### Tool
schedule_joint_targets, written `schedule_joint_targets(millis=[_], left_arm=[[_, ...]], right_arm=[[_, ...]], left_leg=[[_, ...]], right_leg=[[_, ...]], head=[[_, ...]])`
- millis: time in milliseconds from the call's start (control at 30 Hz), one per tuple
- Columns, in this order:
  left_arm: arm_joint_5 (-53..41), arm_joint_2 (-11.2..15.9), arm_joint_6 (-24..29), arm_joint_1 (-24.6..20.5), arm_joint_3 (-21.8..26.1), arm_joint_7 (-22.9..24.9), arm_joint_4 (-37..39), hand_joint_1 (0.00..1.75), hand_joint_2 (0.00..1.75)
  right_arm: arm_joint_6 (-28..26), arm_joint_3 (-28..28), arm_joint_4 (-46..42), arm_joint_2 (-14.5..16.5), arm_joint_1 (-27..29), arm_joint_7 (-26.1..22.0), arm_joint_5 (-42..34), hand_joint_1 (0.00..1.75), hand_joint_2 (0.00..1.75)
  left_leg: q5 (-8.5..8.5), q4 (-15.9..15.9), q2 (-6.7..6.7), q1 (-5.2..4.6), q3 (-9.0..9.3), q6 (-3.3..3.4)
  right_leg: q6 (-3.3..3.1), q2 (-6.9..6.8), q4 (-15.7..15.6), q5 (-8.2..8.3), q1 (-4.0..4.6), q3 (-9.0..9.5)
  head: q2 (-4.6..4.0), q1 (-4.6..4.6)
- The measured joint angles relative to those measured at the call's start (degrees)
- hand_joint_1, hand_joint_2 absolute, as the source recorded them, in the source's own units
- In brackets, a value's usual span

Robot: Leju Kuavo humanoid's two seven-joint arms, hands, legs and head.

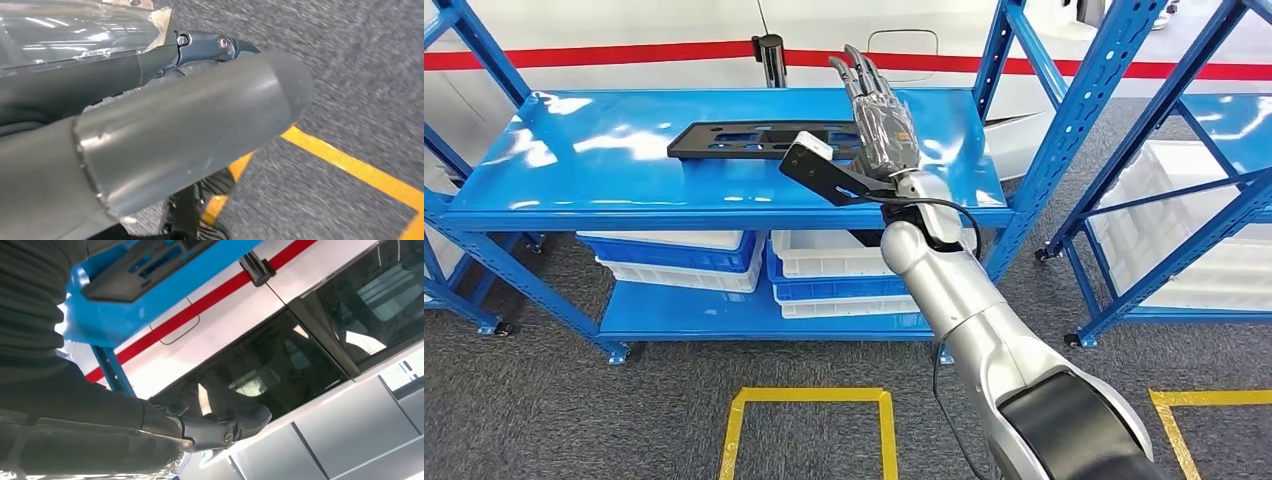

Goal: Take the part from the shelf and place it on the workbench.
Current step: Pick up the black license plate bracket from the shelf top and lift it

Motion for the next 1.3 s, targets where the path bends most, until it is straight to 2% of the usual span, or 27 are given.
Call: schedule_joint_targets(millis=[33,100,133,167,200,267,300,333,667,733,833,867,900,967,1000,1033,1067,1100,1133,1167,1233,1300], left_arm=[[0.04,0.02,-0.01,-0.02,0.02,-0.03,0.00,0.00,0.00],[0.32,0.01,-0.16,-0.09,0.05,-0.10,0.00,0.00,0.00],[0.51,-0.02,-0.31,-0.11,0.11,-0.15,0.00,0.00,0.00],[0.71,-0.03,-0.54,-0.16,0.24,-0.23,0.00,0.00,0.00],[0.92,-0.04,-0.78,-0.21,0.45,-0.32,0.00,0.00,0.00],[1.25,-0.03,-1.08,-0.26,0.93,-0.50,0.00,0.00,0.00],[1.37,-0.02,-1.14,-0.26,1.07,-0.54,0.00,0.00,0.00],[1.41,-0.02,-1.16,-0.25,1.13,-0.55,0.00,0.00,0.00],[1.41,-0.02,-1.16,-0.25,1.14,-0.55,0.00,0.00,0.00],[1.46,0.00,-1.20,-0.22,1.23,-0.57,0.01,0.00,0.00],[1.75,0.02,-1.41,0.01,1.47,-0.59,0.02,0.00,0.00],[1.87,0.02,-1.51,0.11,1.62,-0.61,0.02,0.00,0.00],[1.92,0.02,-1.59,0.17,1.80,-0.63,0.02,0.00,0.00],[1.99,0.08,-1.83,0.27,2.43,-0.81,0.07,0.00,0.00],[1.99,0.10,-1.94,0.20,2.66,-0.92,0.09,0.00,0.00],[1.99,0.10,-2.02,0.13,2.83,-0.98,0.13,0.00,0.00],[1.99,0.02,-1.93,-0.02,2.94,-0.94,0.21,0.00,0.00],[2.00,-0.06,-1.74,-0.05,3.04,-0.81,0.28,0.00,0.00],[2.01,-0.13,-1.47,-0.02,3.14,-0.66,0.35,0.00,0.00],[2.03,-0.21,-1.19,0.00,3.25,-0.51,0.42,0.00,0.00],[2.09,-0.28,-0.87,0.02,3.45,-0.37,0.43,0.00,0.00],[2.25,-0.28,-0.64,0.04,3.80,-0.30,0.44,0.00,0.00]], right_arm=[[-0.05,0.04,0.17,-0.04,0.02,-0.04,0.01,0.00,1.75],[-0.14,0.09,0.35,-0.01,-0.01,-0.12,-0.04,0.00,1.75],[-0.16,0.09,0.37,0.06,-0.05,-0.15,-0.08,0.00,1.75],[-0.18,0.08,0.39,0.10,-0.19,-0.19,-0.11,0.00,1.75],[-0.19,0.09,0.44,0.19,-0.36,-0.23,-0.14,0.00,1.75],[-0.20,0.10,0.61,0.27,-0.58,-0.30,-0.29,0.00,1.75],[-0.20,0.11,0.67,0.28,-0.61,-0.31,-0.35,0.00,1.75],[-0.20,0.11,0.70,0.28,-0.60,-0.31,-0.39,0.00,1.75],[-0.20,0.11,0.71,0.28,-0.60,-0.31,-0.40,0.00,1.75],[-0.20,0.10,0.78,0.28,-0.57,-0.31,-0.47,0.00,1.75],[-0.21,0.09,1.05,0.26,-0.50,-0.31,-0.58,0.00,1.75],[-0.22,0.09,1.16,0.26,-0.49,-0.31,-0.59,0.00,1.75],[-0.24,0.10,1.22,0.27,-0.50,-0.31,-0.60,0.00,1.75],[-0.32,0.15,1.28,0.21,-0.64,-0.23,-0.61,0.00,1.75],[-0.36,0.19,1.20,0.13,-0.82,-0.18,-0.62,0.00,1.75],[-0.38,0.22,1.11,-0.15,-0.75,-0.06,-0.64,0.00,1.75],[-0.25,0.27,0.92,-0.49,-0.70,0.09,-0.68,0.00,1.75],[-0.09,0.30,0.81,-0.82,-0.53,0.23,-0.76,0.00,1.75],[0.07,0.33,0.64,-1.07,-0.30,0.37,-0.84,0.00,1.75],[0.20,0.35,0.41,-1.11,-0.34,0.45,-0.92,0.00,1.75],[0.19,0.36,0.08,-0.83,-0.53,0.47,-0.96,0.00,1.75],[0.19,0.38,-0.02,-0.50,-0.57,0.47,-0.96,0.00,1.75]], left_leg=[[-0.51,0.00,0.07,-0.05,0.34,-0.47],[-0.95,0.29,0.21,-0.04,0.73,-1.14],[-0.83,1.20,0.24,0.09,0.41,-1.31],[-0.48,3.26,0.25,0.24,-0.66,-1.45],[-0.35,6.41,0.24,0.36,-2.57,-1.63],[-1.19,13.32,0.22,0.45,-7.24,-2.04],[-1.85,15.30,0.21,0.44,-8.73,-2.16],[-2.31,16.12,0.21,0.44,-9.41,-2.22],[-2.46,16.30,0.21,0.44,-9.58,-2.23],[-3.45,17.23,0.21,0.44,-10.53,-2.28],[-6.04,18.67,0.22,0.43,-13.15,-2.28],[-4.98,16.56,0.22,0.37,-13.51,-2.01],[-2.43,13.28,0.21,0.25,-13.29,-1.55],[4.55,5.08,-0.09,-0.38,-11.45,0.00],[6.23,2.91,-0.22,-0.60,-10.03,0.81],[6.27,1.74,-0.49,-0.79,-8.25,1.43],[4.66,1.32,-0.69,-0.82,-5.79,1.37],[3.03,1.30,-0.86,-0.85,-3.91,1.15],[1.61,1.45,-1.02,-0.92,-2.34,0.65],[0.64,2.03,-1.02,-0.93,-1.55,0.12],[0.08,6.02,-0.82,-0.71,-3.45,-0.40],[-1.85,13.12,-0.67,-0.26,-8.03,-1.20]], right_leg=[[-0.69,-0.25,-1.03,0.62,0.14,0.42],[-2.62,-0.20,-0.87,0.10,0.33,0.97],[-3.16,0.00,-0.94,0.03,0.22,1.29],[-3.63,0.16,-1.05,-0.27,0.10,1.78],[-4.11,0.34,-1.17,-0.61,0.03,2.38],[-4.89,0.52,-1.33,-1.39,0.08,3.31],[-5.07,0.57,-1.35,-1.63,0.13,3.55],[-5.12,0.60,-1.36,-1.76,0.14,3.67],[-5.11,0.61,-1.36,-1.80,0.15,3.70],[-5.13,0.67,-1.36,-2.01,0.18,3.92],[-5.21,0.97,-1.37,-2.85,0.31,4.93],[-5.19,1.14,-1.38,-3.56,0.44,5.89],[-5.14,1.25,-1.41,-4.29,0.55,6.89],[-4.38,1.65,-1.40,-6.31,1.16,9.34],[-3.87,1.65,1.50,-6.93,1.34,8.26],[-3.39,1.64,5.27,-8.33,1.50,5.34],[-3.35,1.52,5.26,-6.29,1.77,3.19],[-3.75,1.40,5.00,-4.36,1.82,0.82],[-4.30,1.42,1.84,-2.32,1.74,0.53],[-4.90,1.44,-2.31,0.61,1.64,2.15],[-5.77,1.40,-2.98,0.17,0.98,3.83],[-6.20,1.34,-3.24,-0.65,0.87,5.05]], head=[[0.00,-0.02],[0.00,-0.15],[0.00,-0.26],[0.00,-0.32],[0.00,-0.40],[0.00,-0.50],[0.00,-0.52],[0.00,-0.53],[0.00,-0.52],[0.00,-0.51],[0.00,-0.56],[0.00,-0.57],[0.00,-0.56],[0.00,-0.58],[0.00,-0.58],[0.00,-0.57],[0.00,-0.61],[0.00,-0.62],[0.00,-0.65],[0.00,-0.67],[0.00,-0.83],[0.00,-1.02]])
